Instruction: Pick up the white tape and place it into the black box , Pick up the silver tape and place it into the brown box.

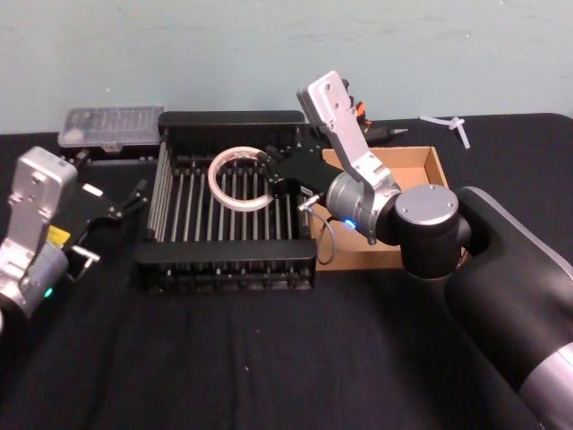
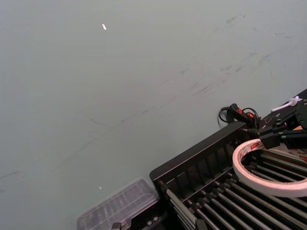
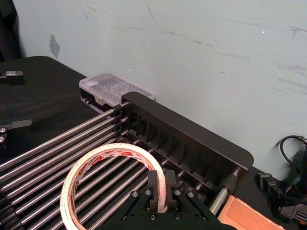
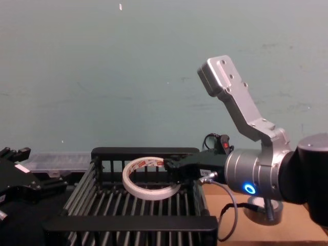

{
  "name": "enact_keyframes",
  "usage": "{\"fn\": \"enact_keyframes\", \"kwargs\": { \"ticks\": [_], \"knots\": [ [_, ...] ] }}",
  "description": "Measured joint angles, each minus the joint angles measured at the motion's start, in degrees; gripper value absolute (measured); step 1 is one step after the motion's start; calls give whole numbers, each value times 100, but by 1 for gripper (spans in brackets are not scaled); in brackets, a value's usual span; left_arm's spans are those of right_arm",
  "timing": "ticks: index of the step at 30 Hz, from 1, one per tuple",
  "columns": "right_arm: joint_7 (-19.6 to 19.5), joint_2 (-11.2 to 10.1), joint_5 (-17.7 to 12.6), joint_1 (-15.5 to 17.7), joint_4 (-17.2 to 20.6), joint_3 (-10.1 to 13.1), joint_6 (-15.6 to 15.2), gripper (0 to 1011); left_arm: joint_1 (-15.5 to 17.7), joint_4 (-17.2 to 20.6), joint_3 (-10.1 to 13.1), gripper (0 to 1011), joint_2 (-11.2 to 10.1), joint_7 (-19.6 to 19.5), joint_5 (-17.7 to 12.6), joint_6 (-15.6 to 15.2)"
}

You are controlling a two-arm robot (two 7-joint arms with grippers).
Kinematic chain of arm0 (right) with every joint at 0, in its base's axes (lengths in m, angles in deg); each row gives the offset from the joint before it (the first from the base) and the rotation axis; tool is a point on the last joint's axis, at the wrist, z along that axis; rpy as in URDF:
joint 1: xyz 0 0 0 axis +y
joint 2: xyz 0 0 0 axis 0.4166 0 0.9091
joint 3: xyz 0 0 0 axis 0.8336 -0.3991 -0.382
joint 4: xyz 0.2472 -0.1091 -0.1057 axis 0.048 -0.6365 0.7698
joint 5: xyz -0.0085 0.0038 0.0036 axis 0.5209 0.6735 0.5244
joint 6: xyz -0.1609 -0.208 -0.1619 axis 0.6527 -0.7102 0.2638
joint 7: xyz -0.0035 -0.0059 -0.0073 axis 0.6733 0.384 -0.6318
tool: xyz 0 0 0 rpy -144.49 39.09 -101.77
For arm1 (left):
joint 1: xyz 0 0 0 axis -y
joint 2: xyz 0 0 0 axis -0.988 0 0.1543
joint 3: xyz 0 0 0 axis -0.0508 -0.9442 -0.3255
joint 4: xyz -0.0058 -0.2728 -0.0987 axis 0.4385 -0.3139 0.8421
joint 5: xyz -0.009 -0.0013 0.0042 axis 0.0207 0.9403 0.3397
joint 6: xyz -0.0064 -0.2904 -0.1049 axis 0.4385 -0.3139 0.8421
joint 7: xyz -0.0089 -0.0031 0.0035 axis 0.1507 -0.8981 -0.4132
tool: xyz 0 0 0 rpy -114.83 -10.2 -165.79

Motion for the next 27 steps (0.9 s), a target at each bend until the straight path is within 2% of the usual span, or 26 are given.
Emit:
{"fn": "enact_keyframes", "kwargs": {
  "ticks": [9, 12, 19, 22, 27],
  "knots": [
    [4, -6, -13, 2, 19, 0, 0, 319, 0, 0, 0, 1001, 0, 0, 0, 0],
    [4, -8, -15, 3, 21, 0, 0, 456, 0, 0, 0, 1001, 0, 0, 0, 0],
    [7, -11, -21, 6, 27, 0, -1, 629, 0, 0, 0, 1001, 0, 0, 0, 0],
    [9, -12, -23, 9, 29, 0, -2, 771, 0, 0, 0, 1002, 0, 0, 0, 0],
    [10, -13, -25, 9, 31, 0, -3, 898, 0, 0, 0, 1001, 0, 0, 0, 0]
  ]
}}
